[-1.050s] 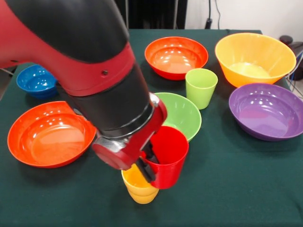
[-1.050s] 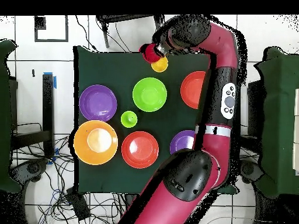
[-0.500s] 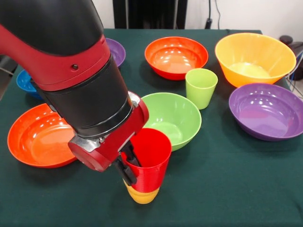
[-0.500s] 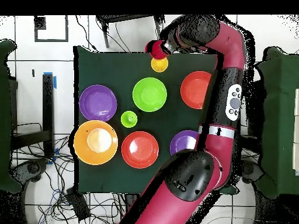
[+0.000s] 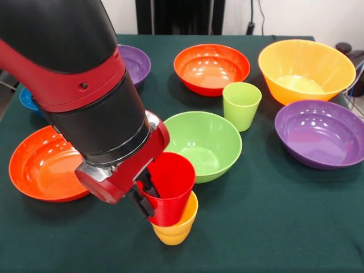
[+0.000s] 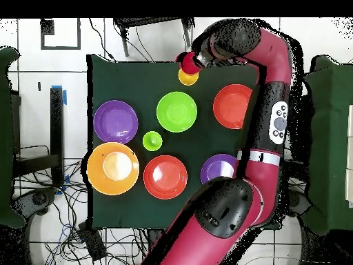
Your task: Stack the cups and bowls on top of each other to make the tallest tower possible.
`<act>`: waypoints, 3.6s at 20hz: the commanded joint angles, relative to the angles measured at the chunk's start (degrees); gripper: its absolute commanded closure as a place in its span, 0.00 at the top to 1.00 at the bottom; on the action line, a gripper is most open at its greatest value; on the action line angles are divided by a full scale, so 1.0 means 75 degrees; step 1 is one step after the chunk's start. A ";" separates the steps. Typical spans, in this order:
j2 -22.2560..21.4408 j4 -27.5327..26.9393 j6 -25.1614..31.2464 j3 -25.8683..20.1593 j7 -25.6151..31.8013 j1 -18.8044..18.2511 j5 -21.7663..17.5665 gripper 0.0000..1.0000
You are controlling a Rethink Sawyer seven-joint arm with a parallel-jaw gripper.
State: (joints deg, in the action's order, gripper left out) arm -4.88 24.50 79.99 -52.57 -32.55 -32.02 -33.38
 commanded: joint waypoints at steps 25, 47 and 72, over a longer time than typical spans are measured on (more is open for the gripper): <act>0.0070 0.0533 0.0118 0.0652 -0.1660 0.0029 0.0299 0.00; 0.0007 0.0888 -0.0357 0.1304 -0.1720 0.0118 0.1014 0.00; 0.0181 0.0498 -0.0470 0.1522 -0.1658 0.0450 0.1492 0.00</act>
State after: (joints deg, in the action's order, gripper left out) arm -5.03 26.94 77.28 -43.09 -32.55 -31.22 -21.43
